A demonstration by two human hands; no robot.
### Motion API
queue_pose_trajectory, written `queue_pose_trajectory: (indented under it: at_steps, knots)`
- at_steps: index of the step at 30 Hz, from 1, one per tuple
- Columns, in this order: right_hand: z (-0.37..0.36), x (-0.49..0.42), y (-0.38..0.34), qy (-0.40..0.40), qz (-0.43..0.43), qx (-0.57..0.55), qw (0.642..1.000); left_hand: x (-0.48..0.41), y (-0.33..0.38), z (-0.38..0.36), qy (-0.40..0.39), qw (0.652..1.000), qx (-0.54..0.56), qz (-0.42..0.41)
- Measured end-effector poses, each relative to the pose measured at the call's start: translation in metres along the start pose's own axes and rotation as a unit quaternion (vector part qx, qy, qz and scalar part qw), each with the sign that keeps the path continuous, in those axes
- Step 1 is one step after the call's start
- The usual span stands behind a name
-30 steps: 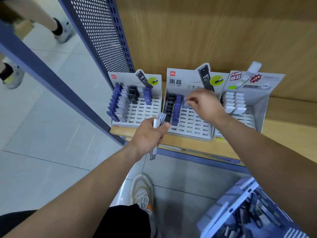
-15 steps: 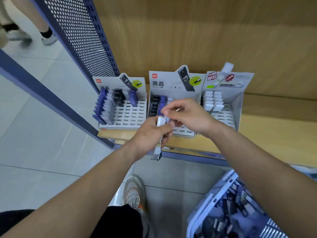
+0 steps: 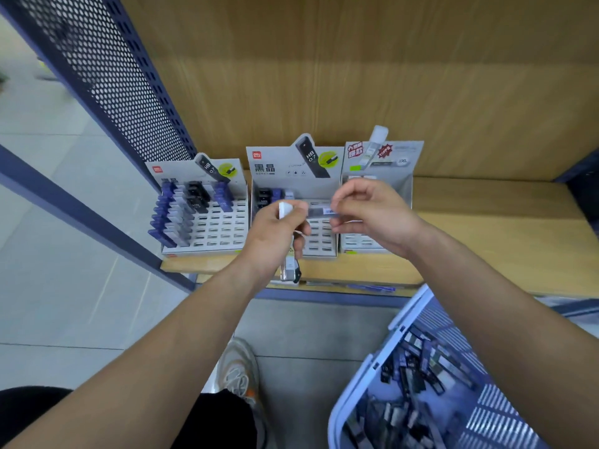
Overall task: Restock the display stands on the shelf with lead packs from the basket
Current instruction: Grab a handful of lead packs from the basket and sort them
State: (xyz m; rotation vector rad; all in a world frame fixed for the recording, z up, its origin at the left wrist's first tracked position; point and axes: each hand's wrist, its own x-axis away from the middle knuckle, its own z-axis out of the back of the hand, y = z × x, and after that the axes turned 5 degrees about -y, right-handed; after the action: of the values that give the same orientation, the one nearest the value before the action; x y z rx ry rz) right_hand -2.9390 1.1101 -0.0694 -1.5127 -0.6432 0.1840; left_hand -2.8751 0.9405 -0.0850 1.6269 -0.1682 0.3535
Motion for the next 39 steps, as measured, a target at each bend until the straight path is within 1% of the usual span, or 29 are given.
queue_pose_trajectory:
  at_steps: [3, 9, 13, 15, 17, 20, 21, 23, 25, 27, 29, 33, 39]
  knots:
    - [0.004, 0.005, 0.004, -0.003, -0.005, -0.003, 1.0, -0.001, 0.001, -0.006, 0.007, 1.0, -0.007, -0.003]
    - [0.015, 0.01, 0.007, -0.048, -0.037, 0.01, 0.998, 0.0, 0.003, -0.008, -0.022, 0.999, -0.037, -0.015]
    - [0.014, 0.013, 0.01, -0.076, -0.042, 0.075, 0.993, 0.001, 0.001, -0.007, -0.027, 0.999, -0.043, -0.018]
    - [0.011, 0.015, 0.011, -0.086, -0.034, 0.098, 0.991, 0.002, 0.0, -0.004, -0.012, 0.999, -0.041, -0.013]
    - [0.01, 0.016, 0.013, -0.113, -0.028, 0.11, 0.987, 0.002, -0.002, 0.001, 0.016, 0.999, -0.05, -0.009]
    - [0.005, 0.014, 0.015, -0.14, -0.035, 0.124, 0.982, 0.003, -0.007, 0.013, 0.043, 0.997, -0.062, 0.001]
    - [0.002, 0.011, 0.017, -0.135, -0.036, 0.125, 0.982, 0.004, -0.01, 0.018, 0.047, 0.997, -0.067, 0.008]
    - [-0.004, 0.003, 0.019, -0.099, -0.034, 0.126, 0.986, 0.006, -0.017, 0.029, 0.05, 0.995, -0.079, 0.025]
    - [-0.01, -0.012, 0.025, -0.037, -0.012, 0.154, 0.987, 0.007, -0.026, 0.041, 0.052, 0.994, -0.089, 0.04]
    - [-0.014, -0.032, 0.033, 0.034, 0.018, 0.204, 0.978, 0.008, -0.034, 0.051, 0.058, 0.992, -0.098, 0.055]
    - [-0.017, -0.054, 0.041, 0.075, 0.039, 0.23, 0.969, 0.008, -0.041, 0.059, 0.062, 0.991, -0.099, 0.068]
    - [-0.025, -0.093, 0.056, 0.094, 0.1, 0.302, 0.943, 0.006, -0.047, 0.07, 0.061, 0.988, -0.117, 0.084]
    - [-0.029, -0.124, 0.07, 0.088, 0.117, 0.38, 0.913, -0.001, -0.053, 0.079, 0.062, 0.986, -0.123, 0.093]
